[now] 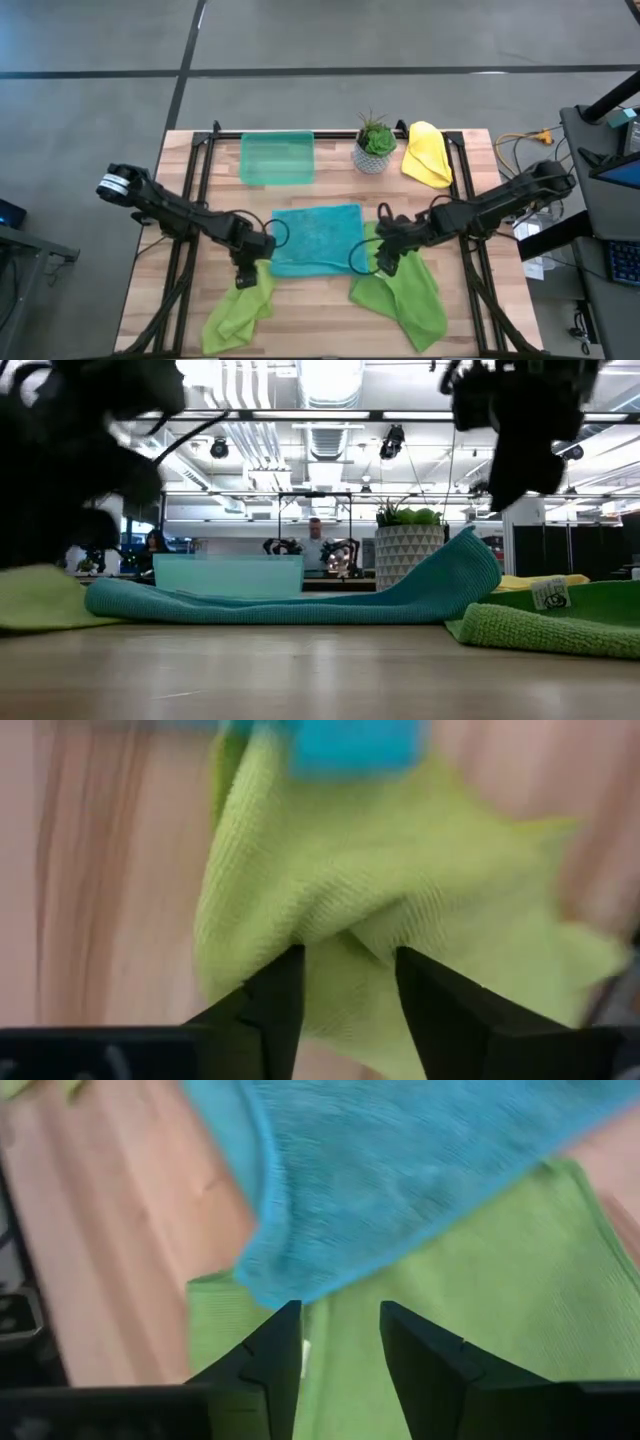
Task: Fold microfiber towels
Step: Fold the blue microfiber cloth
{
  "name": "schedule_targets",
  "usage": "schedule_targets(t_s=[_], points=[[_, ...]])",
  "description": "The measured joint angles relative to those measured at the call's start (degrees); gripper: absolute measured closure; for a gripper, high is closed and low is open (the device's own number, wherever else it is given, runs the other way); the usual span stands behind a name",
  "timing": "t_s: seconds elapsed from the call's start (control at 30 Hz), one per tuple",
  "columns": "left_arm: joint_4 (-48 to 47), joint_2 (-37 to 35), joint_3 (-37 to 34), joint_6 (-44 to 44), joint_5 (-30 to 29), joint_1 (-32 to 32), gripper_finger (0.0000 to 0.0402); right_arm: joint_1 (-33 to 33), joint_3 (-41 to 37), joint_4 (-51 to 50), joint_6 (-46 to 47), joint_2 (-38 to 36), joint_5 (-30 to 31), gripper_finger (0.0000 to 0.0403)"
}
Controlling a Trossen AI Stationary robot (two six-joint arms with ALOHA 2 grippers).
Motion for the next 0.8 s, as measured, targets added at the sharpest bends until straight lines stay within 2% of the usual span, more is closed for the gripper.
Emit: schedule_targets(t_s=[0.2, 0.27, 0.33, 0.43, 0.53, 0.67, 0.8], points=[[-0.1, -1.7, -7.0, -3.2, 1.8, -2.9, 0.0343, 0.8, -6.4, 2.2, 10.4, -0.2, 1.1, 0.0287], [-3.4, -2.2, -8.6, -5.5, 4.5, -3.4, 0.0371, 0.7, -8.5, 4.0, 12.3, 0.2, 0.9, 0.029], [-10.7, -2.7, -9.1, -7.5, 6.7, -3.8, 0.0392, 0.6, -10.4, 7.2, 13.4, 0.4, 1.0, 0.0293], [-19.5, -5.1, -8.5, -10.0, 6.8, -4.2, 0.0394, 0.6, -12.6, 12.1, 13.9, 0.6, 1.0, 0.0298], [-24.2, -9.5, -6.7, -10.8, 7.0, -4.3, 0.0392, 0.1, -13.6, 14.4, 13.6, 1.8, 1.6, 0.0305], [-23.7, -16.1, -4.9, -14.4, 5.5, -4.2, 0.0392, -1.0, -14.4, 12.5, 13.3, 4.5, 2.0, 0.0317], [-23.1, -21.8, -3.2, -17.6, 0.6, -4.1, 0.0392, -1.9, -13.0, 4.1, 13.2, 6.5, 1.0, 0.0329]])
